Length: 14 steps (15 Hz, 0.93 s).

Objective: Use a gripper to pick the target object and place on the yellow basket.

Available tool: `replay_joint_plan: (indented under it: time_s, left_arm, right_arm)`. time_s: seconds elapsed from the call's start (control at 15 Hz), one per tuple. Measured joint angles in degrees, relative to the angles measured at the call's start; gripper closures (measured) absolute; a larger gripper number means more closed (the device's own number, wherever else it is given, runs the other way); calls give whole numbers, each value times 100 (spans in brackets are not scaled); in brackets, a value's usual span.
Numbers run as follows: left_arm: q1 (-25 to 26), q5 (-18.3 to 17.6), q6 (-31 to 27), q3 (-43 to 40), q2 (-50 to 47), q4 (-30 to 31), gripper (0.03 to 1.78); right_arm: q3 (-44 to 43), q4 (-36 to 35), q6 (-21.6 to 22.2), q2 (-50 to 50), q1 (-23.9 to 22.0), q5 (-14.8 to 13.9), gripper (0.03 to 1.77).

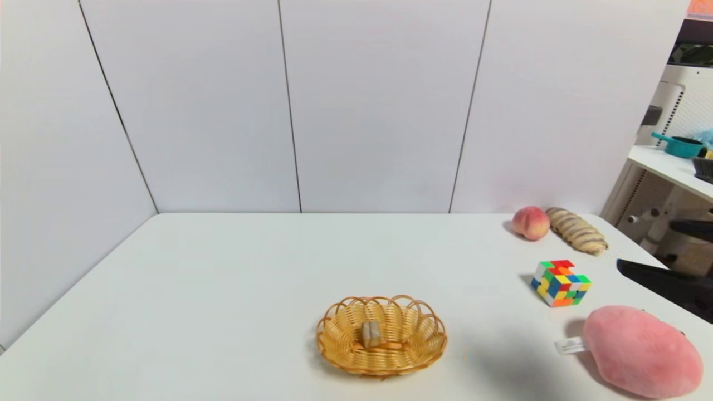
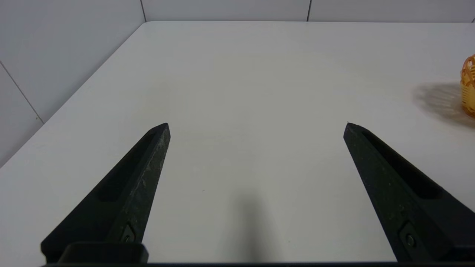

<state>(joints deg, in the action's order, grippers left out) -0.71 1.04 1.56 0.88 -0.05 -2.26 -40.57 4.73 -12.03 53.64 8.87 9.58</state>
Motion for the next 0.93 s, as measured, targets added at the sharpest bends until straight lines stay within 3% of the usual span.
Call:
replay_joint_plan:
  time_s: [0.13, 0.27, 0.67, 0.93]
  left_arm:
    - [0, -5, 0, 0, 0, 0, 12]
    - [0, -5, -2, 0, 0, 0, 12]
    - [0, 0, 0, 0, 0, 0, 12]
    - [0, -2, -2, 0, 0, -2, 12]
  right_arm:
    - [680, -68, 40, -745, -213, -846, 13]
    - [1324, -234, 241, -1448, -434, -1184, 12]
    - [3499, -694, 658, -3412, -662, -1289, 11]
    - [4016, -908, 741, -4372, -830, -1197, 11]
